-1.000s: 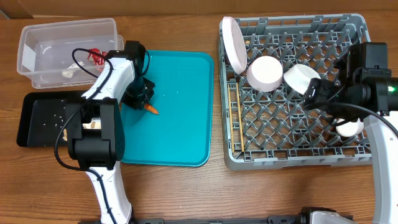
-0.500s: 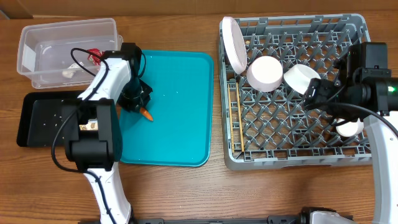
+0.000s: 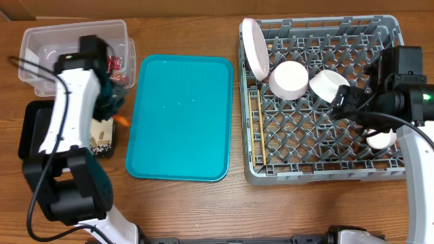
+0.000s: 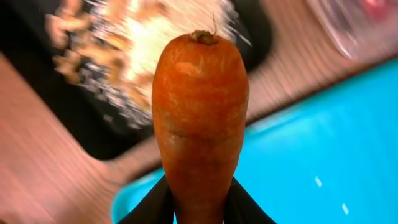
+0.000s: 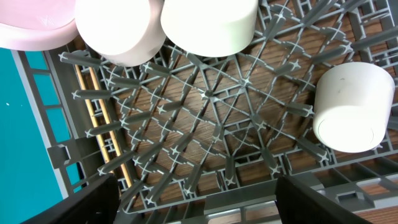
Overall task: Sort waste into correct bins and load items into the dishwasher
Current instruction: 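Lift the carrot and carry it left over the black tray, then lower the carrot onto the black tray and open the left gripper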
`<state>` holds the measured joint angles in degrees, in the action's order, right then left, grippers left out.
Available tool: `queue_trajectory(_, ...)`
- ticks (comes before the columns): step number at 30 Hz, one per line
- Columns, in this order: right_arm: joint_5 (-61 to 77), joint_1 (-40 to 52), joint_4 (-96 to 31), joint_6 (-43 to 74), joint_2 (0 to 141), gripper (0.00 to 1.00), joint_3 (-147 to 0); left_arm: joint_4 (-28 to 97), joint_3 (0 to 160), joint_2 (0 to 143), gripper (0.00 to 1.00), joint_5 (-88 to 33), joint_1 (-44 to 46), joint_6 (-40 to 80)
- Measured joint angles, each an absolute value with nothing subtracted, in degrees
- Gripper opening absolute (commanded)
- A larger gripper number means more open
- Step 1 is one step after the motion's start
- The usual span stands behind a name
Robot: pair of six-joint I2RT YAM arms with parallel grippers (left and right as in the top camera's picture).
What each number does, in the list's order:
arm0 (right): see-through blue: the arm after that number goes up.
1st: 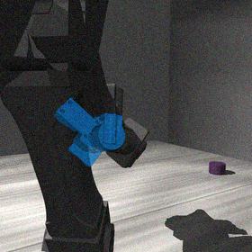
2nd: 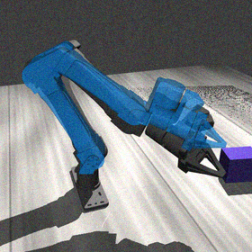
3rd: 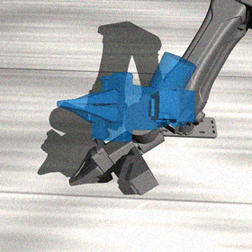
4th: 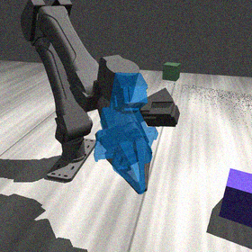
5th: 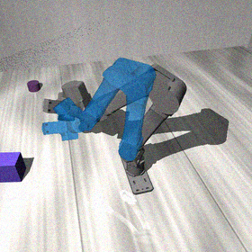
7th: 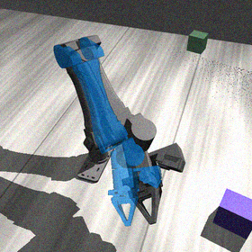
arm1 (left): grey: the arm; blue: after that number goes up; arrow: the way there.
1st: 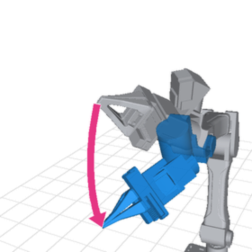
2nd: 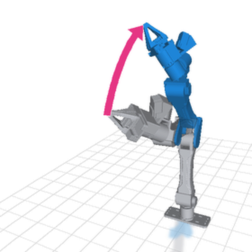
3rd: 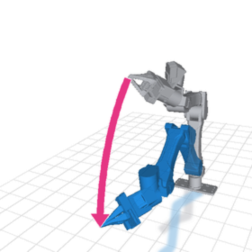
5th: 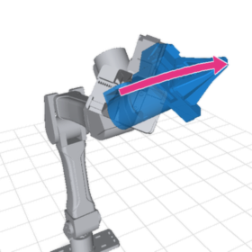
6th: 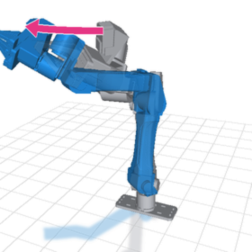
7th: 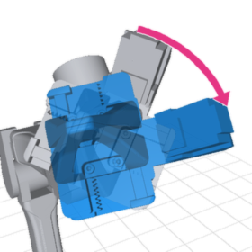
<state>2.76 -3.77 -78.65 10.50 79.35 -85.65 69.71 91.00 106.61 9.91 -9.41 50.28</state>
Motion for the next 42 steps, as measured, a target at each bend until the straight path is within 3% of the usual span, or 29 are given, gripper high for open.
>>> queue_trajectory(14,2.8,-3.8,-78.6,10.5,79.4,0.83,-85.6,67.3,91.0,108.6,0.23,12.7,-27.5,48.9)
queue_trajectory(28,2.8,-3.8,-79.5,10.5,79.4,0.83,-85.6,63.0,91.0,118.4,0.24,12.7,-31.4,46.5)
queue_trajectory(34,2.8,-3.8,-79.8,10.5,79.4,0.83,-85.6,62.7,91.0,120.2,0.31,12.7,-31.4,46.3)
queue_trajectory(38,2.8,-3.8,-79.9,10.5,79.4,0.83,-85.6,62.9,91.0,121.8,0.47,12.8,-31.4,45.3)
queue_trajectory(42,2.8,-3.8,-80.0,10.5,79.4,0.83,-85.6,63.0,91.0,122.1,0.50,12.7,-31.4,44.3)
